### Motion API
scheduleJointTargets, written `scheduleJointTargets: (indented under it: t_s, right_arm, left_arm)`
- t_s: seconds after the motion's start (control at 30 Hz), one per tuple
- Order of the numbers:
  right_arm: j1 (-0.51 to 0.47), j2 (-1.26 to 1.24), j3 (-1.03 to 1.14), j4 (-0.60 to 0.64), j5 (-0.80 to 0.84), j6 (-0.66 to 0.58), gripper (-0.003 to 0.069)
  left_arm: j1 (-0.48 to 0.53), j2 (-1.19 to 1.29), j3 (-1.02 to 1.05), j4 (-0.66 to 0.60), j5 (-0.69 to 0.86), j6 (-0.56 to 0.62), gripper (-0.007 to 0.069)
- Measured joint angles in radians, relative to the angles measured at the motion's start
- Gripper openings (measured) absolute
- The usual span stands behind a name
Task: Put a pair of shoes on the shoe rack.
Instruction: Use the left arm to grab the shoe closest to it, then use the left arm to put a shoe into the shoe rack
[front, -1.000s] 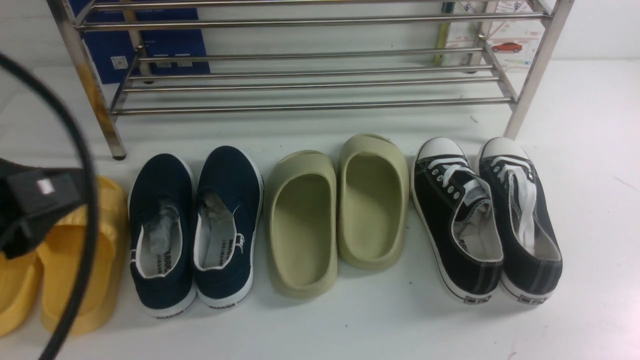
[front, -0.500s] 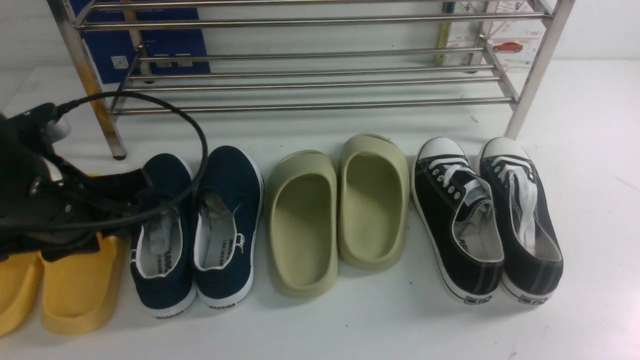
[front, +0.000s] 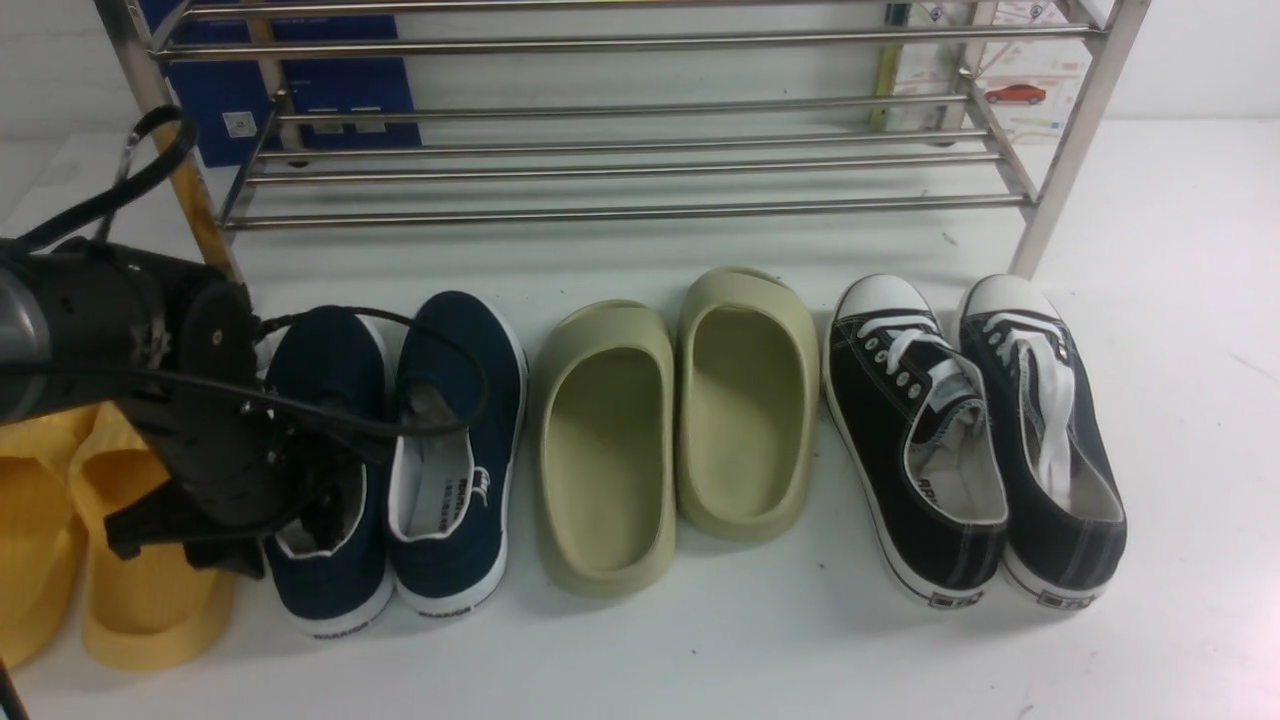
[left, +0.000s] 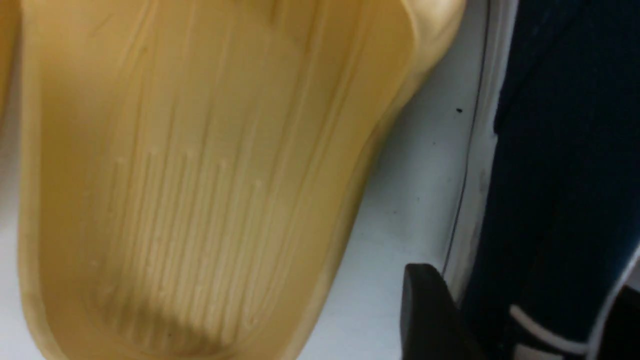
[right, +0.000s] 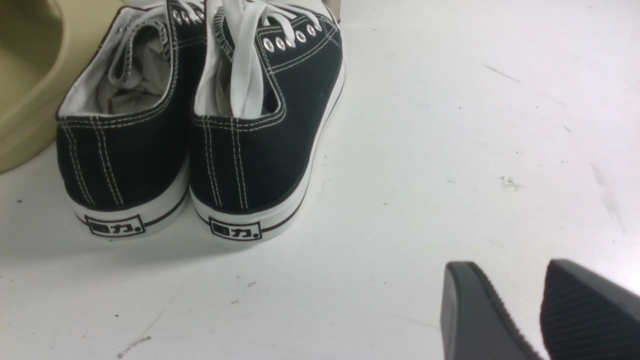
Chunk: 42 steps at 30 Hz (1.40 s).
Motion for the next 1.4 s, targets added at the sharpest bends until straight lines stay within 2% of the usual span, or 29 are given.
scheduleJointTargets:
  t_s: [0.17,0.47,0.63,0.9,1.4]
  right_arm:
    - [0.0,0.0,0.0,0.0,0.0,0.0,0.0246]
    - [0.0,0.0,0.0,0.0,0.0,0.0,0.0246]
    - [0.0,0.0,0.0,0.0,0.0,0.0,0.0246]
    - [0.0,0.0,0.0,0.0,0.0,0.0,0.0246]
    - [0.0,0.0,0.0,0.0,0.0,0.0,0.0246]
  left_arm:
    - [0.001,-0.027,-0.002,0.019,0.017,0.001,0.001]
    - [0.001,-0.263,-0.001,0.041,0.062,0.049,0.0014]
    - [0.005,-0.32,-0.026,0.063,0.059,0.141,0.0014]
    - [0.079,-0.14,-0.198,0.009,0.059,0.258,0.0014]
    - [0.092,0.214,-0.623,0.0,0.09,0.268,0.0014]
